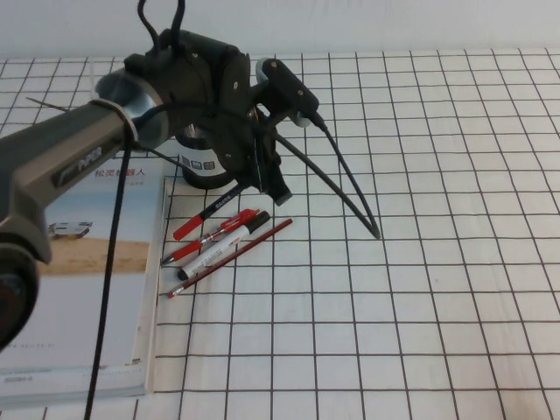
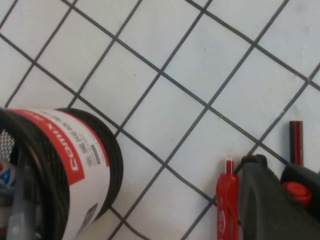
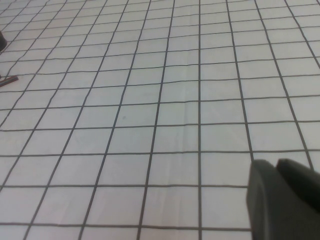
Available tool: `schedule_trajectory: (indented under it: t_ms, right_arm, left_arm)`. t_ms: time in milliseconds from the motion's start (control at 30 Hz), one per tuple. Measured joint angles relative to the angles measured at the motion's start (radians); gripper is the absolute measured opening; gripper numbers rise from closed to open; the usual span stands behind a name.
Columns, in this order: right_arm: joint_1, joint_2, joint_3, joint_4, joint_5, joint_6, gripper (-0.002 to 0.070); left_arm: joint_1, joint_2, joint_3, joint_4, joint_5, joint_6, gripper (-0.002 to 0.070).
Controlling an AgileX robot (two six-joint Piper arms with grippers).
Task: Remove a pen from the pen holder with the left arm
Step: 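Take a marker out of the pen holder and lay it on the table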
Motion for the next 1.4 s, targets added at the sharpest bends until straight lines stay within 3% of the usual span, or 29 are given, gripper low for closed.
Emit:
schedule_trajectory:
  t_ms: [567, 1133, 1233, 1400]
  right_arm:
    - [0.0, 0.0, 0.0, 0.0, 0.0, 0.0, -0.0015]
    - [0.0, 0.0, 0.0, 0.0, 0.0, 0.0, -0.0015]
    - [0.0, 0.0, 0.0, 0.0, 0.0, 0.0, -0.0015]
    - [0.0, 0.0, 0.0, 0.0, 0.0, 0.0, -0.0015]
  left_arm:
    - [0.053, 0.143, -0.079, -0.024, 0.016, 0.051, 0.0035]
    - [0.056, 0.168, -0.09, -0.061, -0.014, 0.088, 0.0039]
    - [0.056, 0.168, -0.09, -0.065, -0.018, 0.076, 0.0081]
    - [0.056, 0.168, -0.09, -0.069, -0.022, 0.058, 0.0239]
